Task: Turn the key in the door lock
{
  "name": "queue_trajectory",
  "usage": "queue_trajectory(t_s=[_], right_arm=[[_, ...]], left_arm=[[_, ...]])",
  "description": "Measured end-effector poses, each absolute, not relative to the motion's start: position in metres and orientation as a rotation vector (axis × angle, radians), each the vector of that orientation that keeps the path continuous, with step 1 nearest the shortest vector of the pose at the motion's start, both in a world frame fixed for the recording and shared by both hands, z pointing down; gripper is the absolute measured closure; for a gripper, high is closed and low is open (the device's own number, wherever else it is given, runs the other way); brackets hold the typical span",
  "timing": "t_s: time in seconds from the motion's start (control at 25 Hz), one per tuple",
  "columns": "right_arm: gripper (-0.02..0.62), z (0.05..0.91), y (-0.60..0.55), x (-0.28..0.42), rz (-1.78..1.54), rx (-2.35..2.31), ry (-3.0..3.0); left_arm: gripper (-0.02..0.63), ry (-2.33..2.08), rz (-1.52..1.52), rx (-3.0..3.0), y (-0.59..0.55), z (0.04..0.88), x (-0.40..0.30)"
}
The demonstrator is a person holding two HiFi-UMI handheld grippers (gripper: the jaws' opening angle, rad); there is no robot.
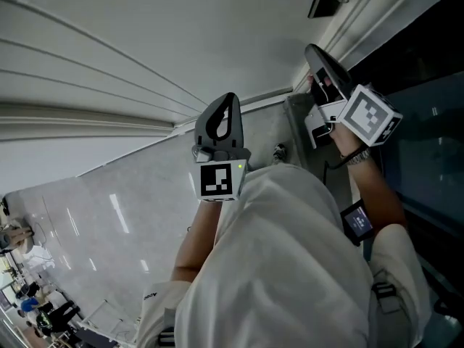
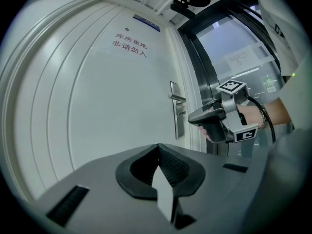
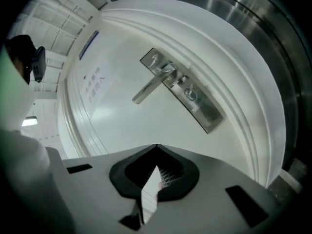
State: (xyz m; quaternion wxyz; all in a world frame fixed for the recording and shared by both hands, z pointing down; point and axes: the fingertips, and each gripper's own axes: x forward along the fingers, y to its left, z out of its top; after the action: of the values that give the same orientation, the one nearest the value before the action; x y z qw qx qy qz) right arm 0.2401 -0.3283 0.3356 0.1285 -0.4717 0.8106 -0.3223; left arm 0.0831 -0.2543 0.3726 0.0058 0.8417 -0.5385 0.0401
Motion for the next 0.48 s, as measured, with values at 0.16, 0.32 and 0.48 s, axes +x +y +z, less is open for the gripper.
queue_trajectory(t_s=[0.16, 0.32, 0.48], right_arm=[[0.594, 0.332, -0.301, 0.209, -0.816, -1.347, 2.472], [0.594, 0.332, -0.277, 0.198, -0.779, -1.364, 2.507], [0.594, 0.348, -0.263, 0.180, -0.665, -1.423, 2.568]], left_arm=[[0.597, -1.664, 0.115, 2.637, -0.247, 0.373, 0.060], [0.598, -1.616, 0.111, 2.634, -0.234, 0.375, 0.052], [0.598, -1.567, 0.134, 2.644, -0.226, 0.400, 0.033]])
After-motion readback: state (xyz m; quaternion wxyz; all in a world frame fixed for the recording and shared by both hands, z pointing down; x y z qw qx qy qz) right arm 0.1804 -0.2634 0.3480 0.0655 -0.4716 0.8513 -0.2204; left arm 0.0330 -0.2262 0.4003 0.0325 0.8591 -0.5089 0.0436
